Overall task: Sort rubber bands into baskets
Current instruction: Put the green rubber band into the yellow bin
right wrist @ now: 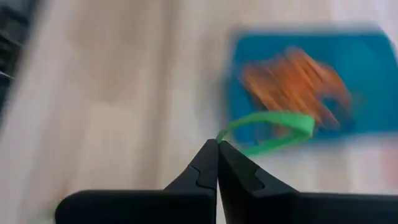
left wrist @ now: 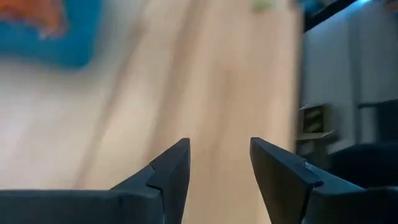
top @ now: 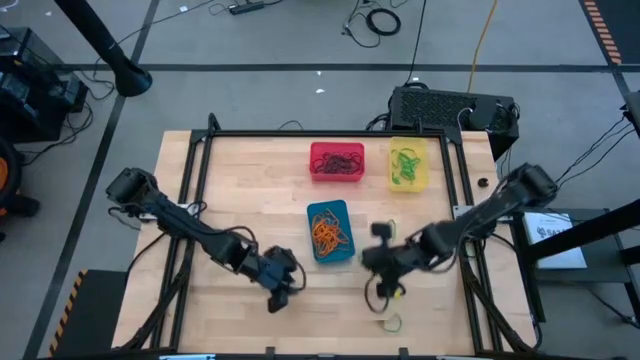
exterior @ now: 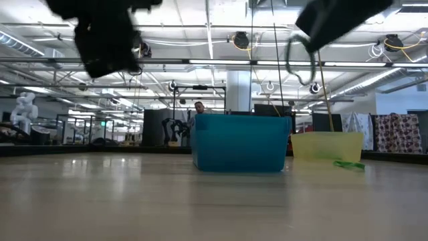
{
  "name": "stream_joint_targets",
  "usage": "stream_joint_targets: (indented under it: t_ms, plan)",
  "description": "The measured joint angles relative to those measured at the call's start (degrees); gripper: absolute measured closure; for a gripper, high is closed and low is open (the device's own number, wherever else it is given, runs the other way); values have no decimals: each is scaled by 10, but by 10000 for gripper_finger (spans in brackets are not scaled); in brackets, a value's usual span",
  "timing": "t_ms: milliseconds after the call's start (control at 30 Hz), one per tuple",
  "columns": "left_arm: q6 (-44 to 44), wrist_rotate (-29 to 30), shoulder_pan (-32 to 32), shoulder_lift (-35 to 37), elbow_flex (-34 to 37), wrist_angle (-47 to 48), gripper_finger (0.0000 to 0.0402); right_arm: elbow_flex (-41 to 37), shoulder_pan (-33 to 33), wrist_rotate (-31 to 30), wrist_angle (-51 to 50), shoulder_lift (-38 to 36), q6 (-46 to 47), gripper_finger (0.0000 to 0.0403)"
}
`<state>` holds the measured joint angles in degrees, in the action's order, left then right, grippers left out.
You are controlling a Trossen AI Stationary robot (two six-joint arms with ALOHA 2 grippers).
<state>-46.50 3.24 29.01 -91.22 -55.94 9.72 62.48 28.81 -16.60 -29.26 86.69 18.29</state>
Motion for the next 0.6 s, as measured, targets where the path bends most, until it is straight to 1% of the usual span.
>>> stream_joint_targets:
  t_ms: [133,233,333,433,500,600]
  plan:
    - [-12,-3,-9,35,0,146,227,0,-50,3,-156,-54,64,403]
    - [-12,38,-8,66,0,208,227,0,-111,2,-258,-89,96,403]
    - [-13,98,-7,96,0,217,227,0,-189,0,-326,-117,106,403]
    - [-12,154,-5,117,0,199,227,0,-272,-4,-357,-134,74,403]
    - [-12,178,-5,125,0,183,227,0,-331,-4,-360,-138,43,403]
    - [-12,193,-5,129,0,160,227,0,-422,-2,-356,-137,22,402]
